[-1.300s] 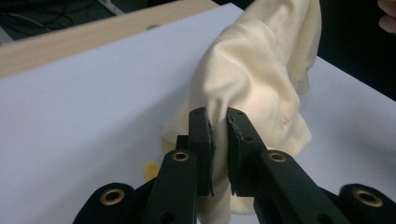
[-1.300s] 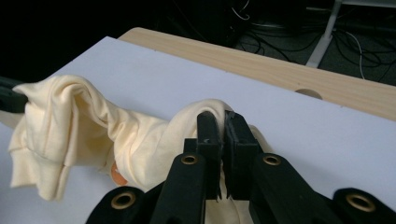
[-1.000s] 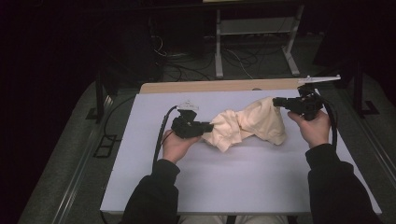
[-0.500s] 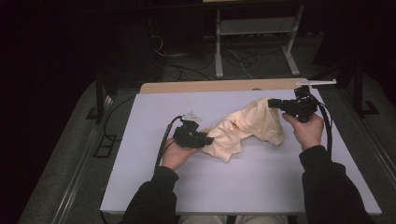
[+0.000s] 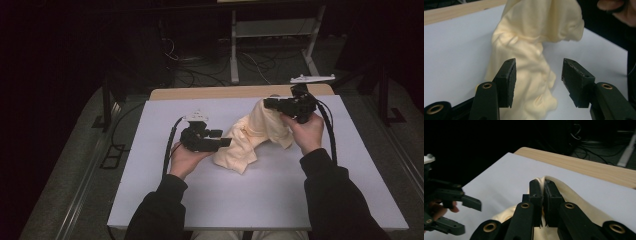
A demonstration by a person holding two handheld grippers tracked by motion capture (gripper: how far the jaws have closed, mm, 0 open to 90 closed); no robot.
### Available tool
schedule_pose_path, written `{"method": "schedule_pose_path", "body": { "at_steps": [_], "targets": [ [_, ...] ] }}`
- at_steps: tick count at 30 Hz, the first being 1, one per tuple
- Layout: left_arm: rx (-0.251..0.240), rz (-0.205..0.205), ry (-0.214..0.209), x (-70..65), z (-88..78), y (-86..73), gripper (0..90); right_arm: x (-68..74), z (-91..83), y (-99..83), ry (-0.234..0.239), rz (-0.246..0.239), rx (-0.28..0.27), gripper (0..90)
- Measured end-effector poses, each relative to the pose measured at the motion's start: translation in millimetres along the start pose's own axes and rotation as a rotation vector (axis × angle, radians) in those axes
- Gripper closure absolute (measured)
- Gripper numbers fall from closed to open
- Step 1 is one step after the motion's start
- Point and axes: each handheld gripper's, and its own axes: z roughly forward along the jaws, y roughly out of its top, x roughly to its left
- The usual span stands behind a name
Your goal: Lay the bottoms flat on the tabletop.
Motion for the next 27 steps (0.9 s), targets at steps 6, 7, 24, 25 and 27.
{"method": "schedule_pose_path", "body": {
  "at_steps": [6,7,24,25,27],
  "targets": [
    [-0.009,-0.011,-0.009,0.5,-3.4,4.0,43.2,37.2,23.8,9.6,0.023,-0.113,0.055,84.9],
    [-0.013,-0.01,-0.008,0.4,-3.7,4.0,42.4,45.1,28.6,10.3,0.024,-0.145,0.072,84.9],
    [-0.069,-0.051,0.008,5.1,-8.3,3.1,36.2,99.9,64.3,3.7,0.178,-0.261,0.162,84.8],
    [-0.067,-0.052,0.01,5.1,-7.3,2.7,38.2,100.5,66.5,2.1,0.196,-0.255,0.17,84.9],
    [-0.065,-0.061,0.012,5.2,-4.4,1.5,50.8,103.5,70.1,-1.4,0.223,-0.247,0.18,84.7]
  ]
}}
